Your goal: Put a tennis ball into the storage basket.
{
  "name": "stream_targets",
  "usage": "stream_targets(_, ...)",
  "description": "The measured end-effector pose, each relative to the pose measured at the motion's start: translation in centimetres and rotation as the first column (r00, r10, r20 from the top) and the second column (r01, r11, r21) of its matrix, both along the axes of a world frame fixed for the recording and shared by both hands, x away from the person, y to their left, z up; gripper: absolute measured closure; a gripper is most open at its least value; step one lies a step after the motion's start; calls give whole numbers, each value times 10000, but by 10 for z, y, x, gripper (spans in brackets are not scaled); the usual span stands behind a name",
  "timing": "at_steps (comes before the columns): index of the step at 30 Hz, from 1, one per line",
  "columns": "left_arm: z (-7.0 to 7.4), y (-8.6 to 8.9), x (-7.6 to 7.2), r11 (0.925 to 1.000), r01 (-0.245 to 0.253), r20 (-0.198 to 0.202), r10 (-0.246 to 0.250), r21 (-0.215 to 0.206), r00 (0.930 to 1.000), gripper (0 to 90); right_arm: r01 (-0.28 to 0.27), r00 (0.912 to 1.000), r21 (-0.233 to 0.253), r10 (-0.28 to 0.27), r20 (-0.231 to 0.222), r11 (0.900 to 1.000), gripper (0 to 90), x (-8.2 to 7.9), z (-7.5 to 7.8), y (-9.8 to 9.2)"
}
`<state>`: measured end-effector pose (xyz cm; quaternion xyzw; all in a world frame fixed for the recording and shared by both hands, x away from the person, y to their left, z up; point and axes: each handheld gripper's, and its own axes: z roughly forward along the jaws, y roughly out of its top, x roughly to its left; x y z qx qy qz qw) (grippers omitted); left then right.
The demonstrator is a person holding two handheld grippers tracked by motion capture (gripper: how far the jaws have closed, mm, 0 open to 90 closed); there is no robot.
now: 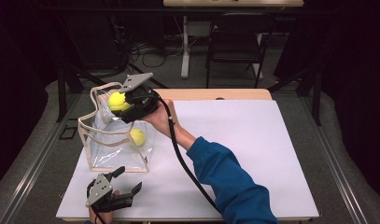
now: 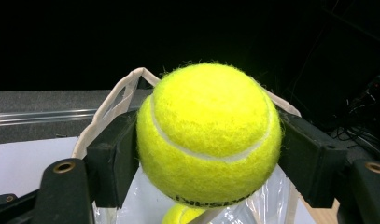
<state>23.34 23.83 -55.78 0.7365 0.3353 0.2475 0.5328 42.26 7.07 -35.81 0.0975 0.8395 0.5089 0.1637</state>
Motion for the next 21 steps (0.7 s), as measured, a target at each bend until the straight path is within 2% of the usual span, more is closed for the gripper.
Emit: stream_targets(21, 0, 0, 0, 10000, -9, 0, 9, -5, 10000, 160, -115, 9994, -342, 104, -323, 9993, 256, 3, -11, 10)
